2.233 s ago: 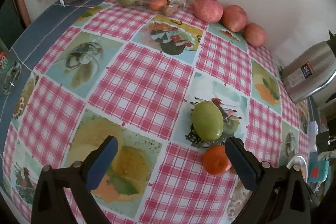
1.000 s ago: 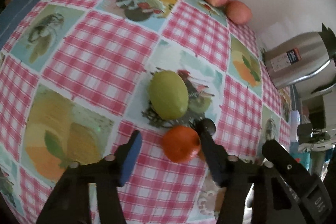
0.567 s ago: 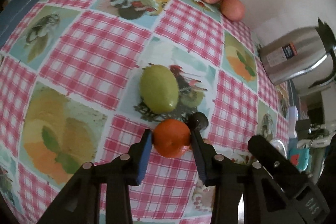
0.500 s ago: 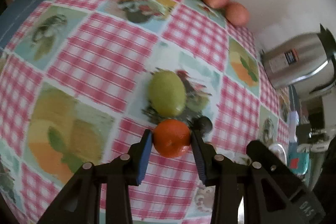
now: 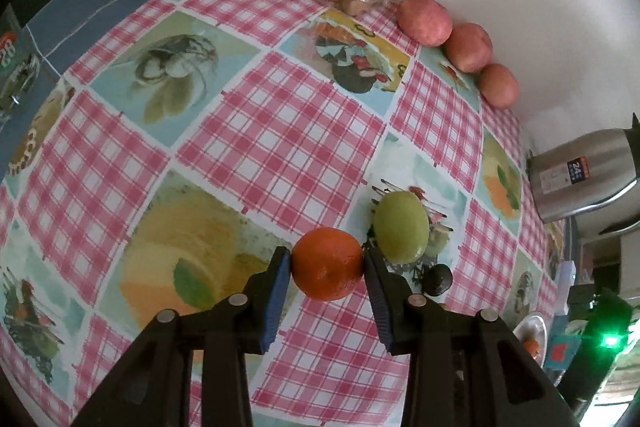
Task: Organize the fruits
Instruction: 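Hold the orange in the left tool while the right tool grasps a small brown fruit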
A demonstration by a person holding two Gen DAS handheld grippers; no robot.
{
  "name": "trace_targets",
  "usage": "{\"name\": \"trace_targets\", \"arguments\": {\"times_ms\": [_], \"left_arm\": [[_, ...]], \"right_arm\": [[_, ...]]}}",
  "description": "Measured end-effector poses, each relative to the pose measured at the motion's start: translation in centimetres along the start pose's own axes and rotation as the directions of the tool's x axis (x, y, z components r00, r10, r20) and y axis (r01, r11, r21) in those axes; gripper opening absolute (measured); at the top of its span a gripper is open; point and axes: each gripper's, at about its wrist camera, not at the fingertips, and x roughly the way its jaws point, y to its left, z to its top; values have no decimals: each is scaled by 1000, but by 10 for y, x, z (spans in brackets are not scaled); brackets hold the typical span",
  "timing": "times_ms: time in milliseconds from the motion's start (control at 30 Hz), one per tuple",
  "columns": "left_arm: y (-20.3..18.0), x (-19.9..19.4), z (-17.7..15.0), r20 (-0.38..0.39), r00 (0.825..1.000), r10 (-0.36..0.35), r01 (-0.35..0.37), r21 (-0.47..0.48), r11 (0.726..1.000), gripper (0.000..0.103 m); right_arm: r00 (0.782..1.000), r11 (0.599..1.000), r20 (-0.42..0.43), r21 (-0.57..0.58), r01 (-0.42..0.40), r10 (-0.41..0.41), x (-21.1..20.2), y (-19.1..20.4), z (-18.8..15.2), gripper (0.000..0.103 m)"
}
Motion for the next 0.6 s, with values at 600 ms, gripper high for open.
{"name": "trace_targets", "arguments": {"times_ms": [600], "left_arm": [[1, 3, 1, -18, 1000, -14, 14, -19, 1000, 40]], "right_arm": [[991, 990, 15, -48, 132, -132, 30, 27, -9, 101]]}}
